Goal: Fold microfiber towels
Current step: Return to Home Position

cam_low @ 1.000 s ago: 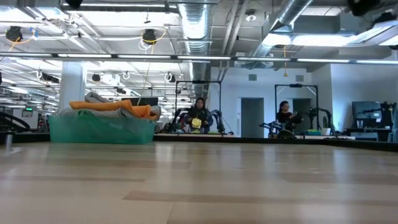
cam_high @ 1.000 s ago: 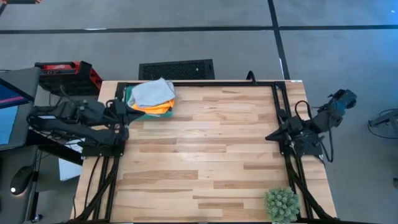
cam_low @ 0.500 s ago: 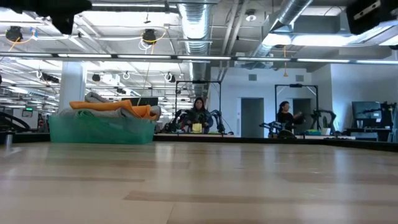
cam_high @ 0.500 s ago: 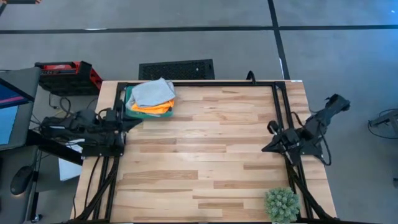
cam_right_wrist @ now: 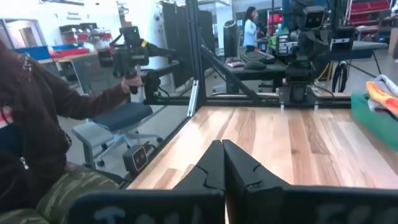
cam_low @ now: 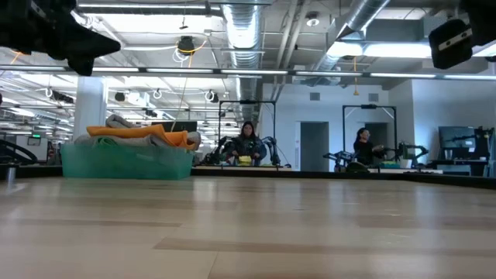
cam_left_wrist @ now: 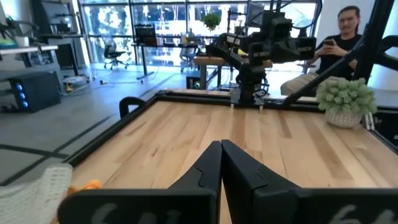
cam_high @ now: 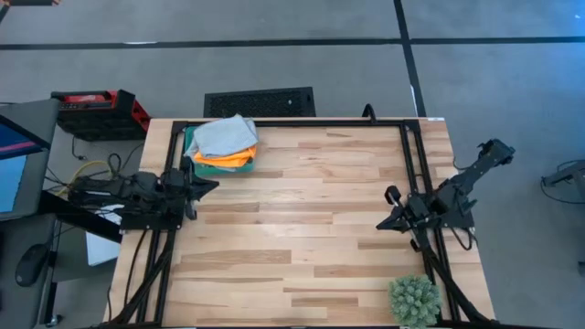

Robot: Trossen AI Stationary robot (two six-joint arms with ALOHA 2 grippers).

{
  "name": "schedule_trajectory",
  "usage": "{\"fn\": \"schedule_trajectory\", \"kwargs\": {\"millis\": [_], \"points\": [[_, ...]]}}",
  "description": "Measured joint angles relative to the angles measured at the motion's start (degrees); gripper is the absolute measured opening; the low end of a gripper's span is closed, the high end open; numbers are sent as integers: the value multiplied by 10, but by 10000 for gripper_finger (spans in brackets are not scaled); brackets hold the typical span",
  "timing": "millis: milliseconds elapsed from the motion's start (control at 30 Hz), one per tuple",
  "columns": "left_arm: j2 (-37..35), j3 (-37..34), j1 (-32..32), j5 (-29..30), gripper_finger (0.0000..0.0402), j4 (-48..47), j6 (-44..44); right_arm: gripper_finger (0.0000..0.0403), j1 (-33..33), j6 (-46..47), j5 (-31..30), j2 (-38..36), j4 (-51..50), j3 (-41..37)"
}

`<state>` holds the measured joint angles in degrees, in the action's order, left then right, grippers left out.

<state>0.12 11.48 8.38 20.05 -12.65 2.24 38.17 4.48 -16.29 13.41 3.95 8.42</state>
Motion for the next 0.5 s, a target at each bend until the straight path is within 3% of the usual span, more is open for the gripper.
{"fn": "schedule_trajectory", "kwargs": {"millis": [267,500], "points": [[1,-88,0,0,0,108,-38,14,0,-15,0,0,48,-43],[7,-91,0,6,0,117,-61,9,0,-16,-1,0,91,-79]]}}
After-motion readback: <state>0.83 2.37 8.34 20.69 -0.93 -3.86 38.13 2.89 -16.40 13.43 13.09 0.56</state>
